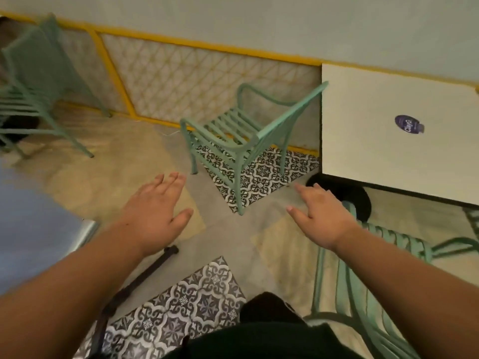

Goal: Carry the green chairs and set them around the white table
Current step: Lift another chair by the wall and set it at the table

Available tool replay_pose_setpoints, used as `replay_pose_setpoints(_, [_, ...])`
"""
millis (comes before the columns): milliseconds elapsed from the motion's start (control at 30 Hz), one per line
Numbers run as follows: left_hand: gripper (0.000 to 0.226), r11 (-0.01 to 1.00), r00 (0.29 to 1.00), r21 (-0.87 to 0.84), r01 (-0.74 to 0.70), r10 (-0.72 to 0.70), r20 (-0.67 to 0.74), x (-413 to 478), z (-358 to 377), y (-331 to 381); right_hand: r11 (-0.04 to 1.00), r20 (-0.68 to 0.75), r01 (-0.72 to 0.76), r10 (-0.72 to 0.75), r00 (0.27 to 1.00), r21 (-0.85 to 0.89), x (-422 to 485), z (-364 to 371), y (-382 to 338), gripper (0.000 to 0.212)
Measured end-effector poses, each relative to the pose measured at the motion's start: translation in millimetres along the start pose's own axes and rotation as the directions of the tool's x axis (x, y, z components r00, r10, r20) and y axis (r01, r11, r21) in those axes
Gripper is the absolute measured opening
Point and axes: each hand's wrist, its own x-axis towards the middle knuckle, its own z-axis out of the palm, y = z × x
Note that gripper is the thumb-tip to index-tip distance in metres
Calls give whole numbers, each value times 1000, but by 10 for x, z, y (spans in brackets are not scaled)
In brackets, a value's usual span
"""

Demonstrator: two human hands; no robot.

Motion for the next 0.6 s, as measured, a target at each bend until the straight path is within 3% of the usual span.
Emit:
replay_pose_setpoints(200, [84,994,993,-43,-100,97,-65,1189,-232,-7,998,-68,-62,63,996,10,720,-303,79,68])
replay_pose_setpoints(600, [77,981,986,-125,-149,139,-86,2965,-457,-222,991,-67,-133,132,989,-2,2268,-756,344,71])
